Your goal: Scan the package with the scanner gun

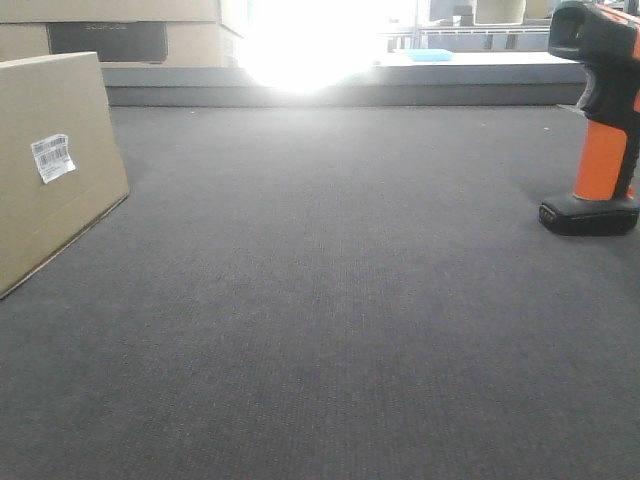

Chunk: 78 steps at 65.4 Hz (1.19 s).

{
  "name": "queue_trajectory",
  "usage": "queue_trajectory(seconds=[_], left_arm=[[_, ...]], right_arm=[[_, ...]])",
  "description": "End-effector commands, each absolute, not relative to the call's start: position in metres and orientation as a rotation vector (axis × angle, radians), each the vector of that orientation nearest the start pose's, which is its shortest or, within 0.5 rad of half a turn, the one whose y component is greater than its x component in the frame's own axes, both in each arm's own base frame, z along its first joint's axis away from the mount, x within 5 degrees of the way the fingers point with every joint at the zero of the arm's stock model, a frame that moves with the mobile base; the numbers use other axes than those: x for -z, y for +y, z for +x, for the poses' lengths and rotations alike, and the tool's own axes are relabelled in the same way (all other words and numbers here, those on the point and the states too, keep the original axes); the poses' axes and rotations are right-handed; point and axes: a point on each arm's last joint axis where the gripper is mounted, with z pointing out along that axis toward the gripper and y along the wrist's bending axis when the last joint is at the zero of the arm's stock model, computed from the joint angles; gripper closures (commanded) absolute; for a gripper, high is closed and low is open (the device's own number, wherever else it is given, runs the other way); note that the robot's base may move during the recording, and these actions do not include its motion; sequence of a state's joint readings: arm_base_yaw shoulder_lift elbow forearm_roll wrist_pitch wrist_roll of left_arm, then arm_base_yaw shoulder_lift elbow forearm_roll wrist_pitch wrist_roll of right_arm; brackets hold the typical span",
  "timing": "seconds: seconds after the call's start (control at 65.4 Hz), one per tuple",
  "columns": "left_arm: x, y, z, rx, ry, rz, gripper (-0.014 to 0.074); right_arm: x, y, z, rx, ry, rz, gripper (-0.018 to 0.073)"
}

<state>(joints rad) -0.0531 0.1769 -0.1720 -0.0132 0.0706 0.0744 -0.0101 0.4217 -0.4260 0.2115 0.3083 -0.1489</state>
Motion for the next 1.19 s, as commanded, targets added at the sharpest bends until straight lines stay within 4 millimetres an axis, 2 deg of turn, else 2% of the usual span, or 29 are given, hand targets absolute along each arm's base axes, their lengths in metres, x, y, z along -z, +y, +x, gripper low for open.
queue_trajectory(seconds=[0.0, 0.076, 0.122, 0.183, 1.177], left_arm=[[-0.234, -0.003, 0.063, 0.005, 1.492, 0.076, 0.0707], [-0.216, -0.003, 0.060, -0.002, 1.474, 0.067, 0.0707], [-0.218, -0.002, 0.056, -0.005, 1.436, 0.058, 0.0707], [-0.210, -0.001, 0.056, -0.010, 1.519, 0.046, 0.0707], [-0.210, 0.001, 0.056, -0.043, 1.519, 0.015, 0.0707]], right_arm=[[-0.302, 0.004, 0.094, -0.068, 1.753, 0.008, 0.0718], [-0.302, 0.004, 0.094, -0.068, 1.753, 0.008, 0.0718], [-0.302, 0.004, 0.094, -0.068, 1.753, 0.008, 0.0718], [-0.302, 0.004, 0.094, -0.068, 1.753, 0.008, 0.0718], [-0.303, 0.003, 0.094, -0.054, 1.743, 0.001, 0.0718]])
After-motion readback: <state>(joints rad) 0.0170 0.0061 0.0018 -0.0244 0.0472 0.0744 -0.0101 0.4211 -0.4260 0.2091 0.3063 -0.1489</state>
